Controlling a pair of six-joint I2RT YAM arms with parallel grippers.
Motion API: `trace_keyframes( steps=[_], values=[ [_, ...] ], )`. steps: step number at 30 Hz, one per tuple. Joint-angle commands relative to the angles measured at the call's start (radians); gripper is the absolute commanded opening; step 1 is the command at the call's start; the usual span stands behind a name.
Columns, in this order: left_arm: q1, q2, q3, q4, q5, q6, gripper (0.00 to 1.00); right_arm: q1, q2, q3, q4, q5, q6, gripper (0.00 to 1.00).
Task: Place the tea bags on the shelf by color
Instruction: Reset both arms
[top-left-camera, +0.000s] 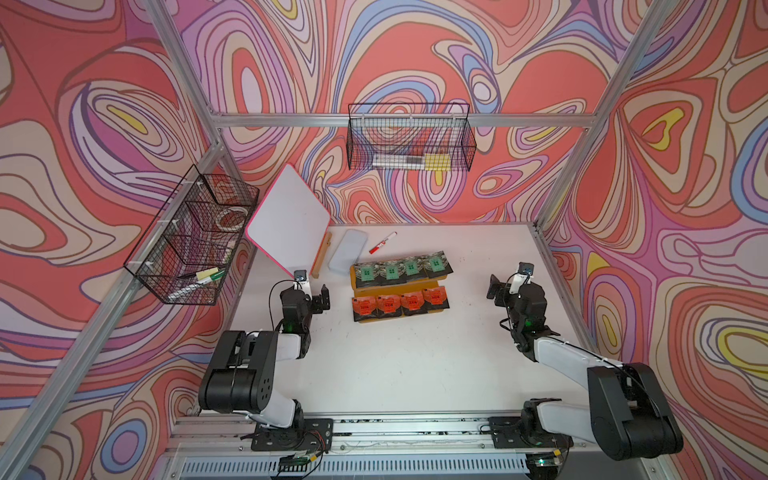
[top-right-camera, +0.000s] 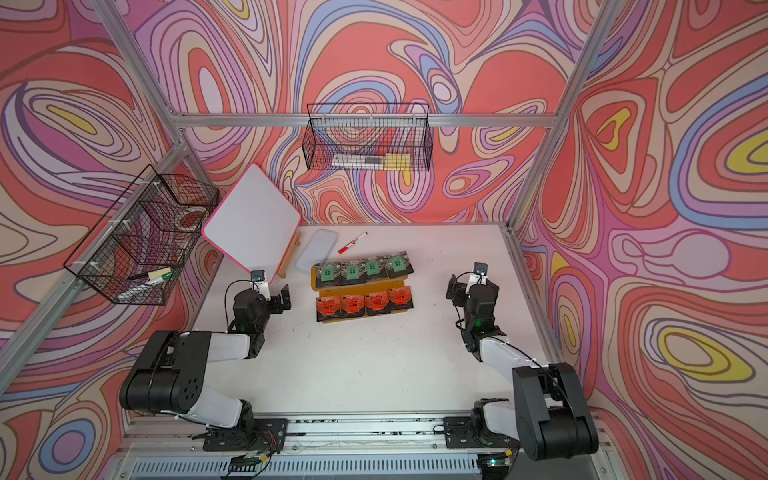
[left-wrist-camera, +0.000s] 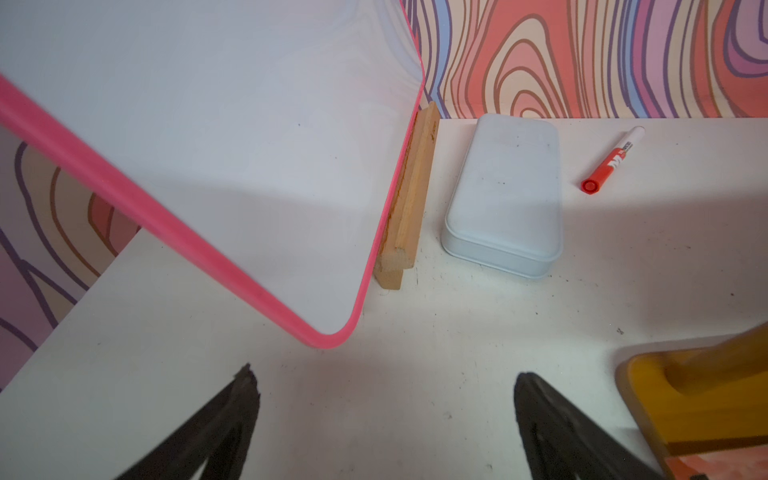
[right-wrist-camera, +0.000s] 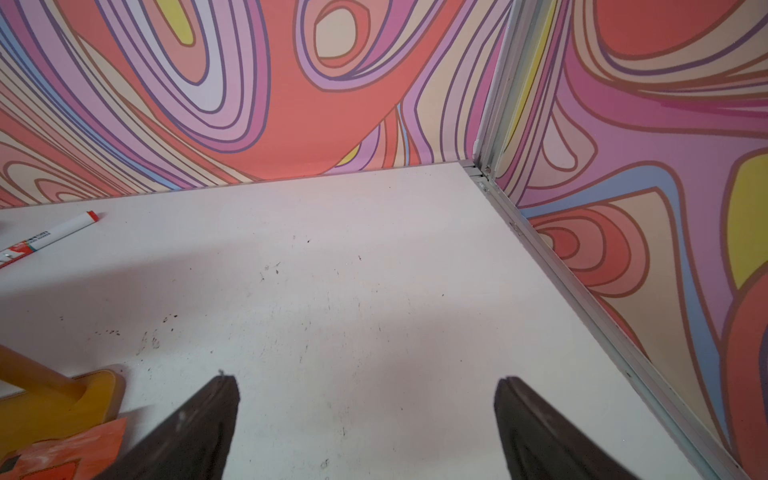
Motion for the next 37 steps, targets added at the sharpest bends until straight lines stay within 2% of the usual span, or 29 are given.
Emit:
trace_keyframes(
  steps=[1,10,13,16,18,19,37],
  values=[
    [0.007,0.0,0.003,-0.029,0.014,0.012,0.99,-0.009,0.062,0.016,0.109,-0.012,-0.019,0.98],
    [0.007,0.005,-0.002,-0.009,0.018,0.016,0.99,-0.027,0.29,0.022,0.319,-0.033,-0.012,0.98],
    [0.007,0.004,-0.002,-0.011,0.019,0.016,0.99,-0.026,0.397,-0.04,0.554,-0.04,-0.03,0.98],
    [0.007,0.004,-0.001,-0.012,0.023,0.018,0.99,-0.026,0.391,-0.036,0.534,-0.019,-0.017,0.98],
    [0.007,0.004,-0.001,-0.013,0.025,0.019,0.99,-0.027,0.385,0.03,0.392,-0.003,-0.004,0.98],
    [0.007,0.004,-0.001,-0.013,0.025,0.018,0.99,-0.027,0.396,0.048,0.378,-0.002,-0.004,0.98],
    [0.007,0.004,-0.002,-0.012,0.032,0.022,0.99,-0.026,0.391,0.036,0.397,0.008,-0.007,0.98]
  ],
)
